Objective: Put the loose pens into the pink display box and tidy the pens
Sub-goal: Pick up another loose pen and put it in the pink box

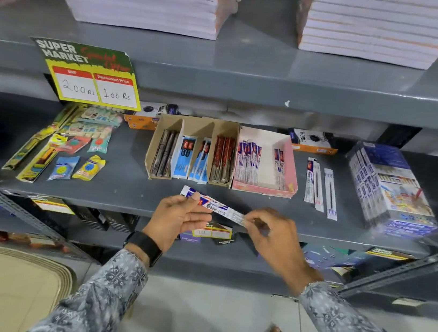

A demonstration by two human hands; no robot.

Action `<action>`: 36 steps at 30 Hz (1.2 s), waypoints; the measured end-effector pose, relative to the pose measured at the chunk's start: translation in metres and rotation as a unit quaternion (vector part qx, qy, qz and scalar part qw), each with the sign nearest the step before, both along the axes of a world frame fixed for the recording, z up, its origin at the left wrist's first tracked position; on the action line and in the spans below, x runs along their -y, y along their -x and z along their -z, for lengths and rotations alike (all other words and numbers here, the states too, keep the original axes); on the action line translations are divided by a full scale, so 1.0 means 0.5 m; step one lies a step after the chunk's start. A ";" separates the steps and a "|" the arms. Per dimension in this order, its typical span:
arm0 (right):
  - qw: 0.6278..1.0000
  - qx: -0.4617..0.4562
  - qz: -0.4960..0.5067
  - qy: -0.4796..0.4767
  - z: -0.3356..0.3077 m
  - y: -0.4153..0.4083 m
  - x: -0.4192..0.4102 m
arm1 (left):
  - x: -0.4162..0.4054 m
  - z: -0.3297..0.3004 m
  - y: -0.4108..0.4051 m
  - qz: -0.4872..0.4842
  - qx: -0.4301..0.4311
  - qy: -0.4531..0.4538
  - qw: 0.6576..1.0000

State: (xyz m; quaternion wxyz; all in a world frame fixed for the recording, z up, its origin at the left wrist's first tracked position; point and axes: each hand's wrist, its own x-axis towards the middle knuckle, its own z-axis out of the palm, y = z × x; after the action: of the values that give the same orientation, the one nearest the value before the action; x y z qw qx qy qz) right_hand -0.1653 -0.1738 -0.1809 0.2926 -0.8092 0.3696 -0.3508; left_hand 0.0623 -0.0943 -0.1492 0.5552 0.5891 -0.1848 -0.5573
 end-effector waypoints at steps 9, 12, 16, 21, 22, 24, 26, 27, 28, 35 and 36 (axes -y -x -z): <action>0.936 0.062 0.056 -0.341 -0.032 -0.014 0.005 | 0.008 0.010 0.004 0.028 0.127 0.034 0.991; 0.912 0.188 0.153 -0.331 -0.049 -0.014 0.016 | 0.012 0.046 -0.015 0.057 0.436 0.033 0.898; 0.906 0.181 0.255 -0.286 -0.064 -0.035 0.083 | 0.008 0.120 -0.033 0.240 0.620 -0.059 0.745; 0.923 -0.023 0.330 -0.196 -0.068 -0.080 0.206 | -0.004 0.158 -0.026 0.235 0.694 -0.059 0.678; 0.922 -0.064 0.326 -0.198 -0.063 -0.086 0.221 | -0.002 0.158 -0.024 0.229 0.697 -0.061 0.677; 0.920 -0.126 0.311 -0.202 -0.052 -0.094 0.237 | -0.001 0.159 -0.024 0.227 0.706 -0.061 0.668; 0.925 -0.167 0.285 -0.189 -0.047 -0.090 0.233 | -0.003 0.163 -0.028 0.224 0.710 -0.058 0.665; 0.931 -0.171 0.273 -0.174 -0.049 -0.083 0.225 | -0.003 0.166 -0.029 0.219 0.711 -0.053 0.666; 0.938 -0.168 0.263 -0.151 -0.052 -0.073 0.215 | -0.002 0.170 -0.028 0.210 0.713 -0.046 0.667; 0.915 -0.090 0.385 -0.082 -0.035 0.061 0.159 | 0.000 0.177 -0.022 0.192 0.715 -0.049 0.670; 0.902 -0.097 0.410 -0.095 -0.026 0.083 0.164 | 0.000 0.177 -0.022 0.193 0.715 -0.052 0.670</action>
State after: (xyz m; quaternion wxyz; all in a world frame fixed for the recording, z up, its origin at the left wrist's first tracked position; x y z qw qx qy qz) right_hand -0.2070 -0.2558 -0.1677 0.1609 -0.5845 0.7266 -0.3232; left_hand 0.0731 -0.0945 -0.2376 0.1020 0.7866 -0.6050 -0.0694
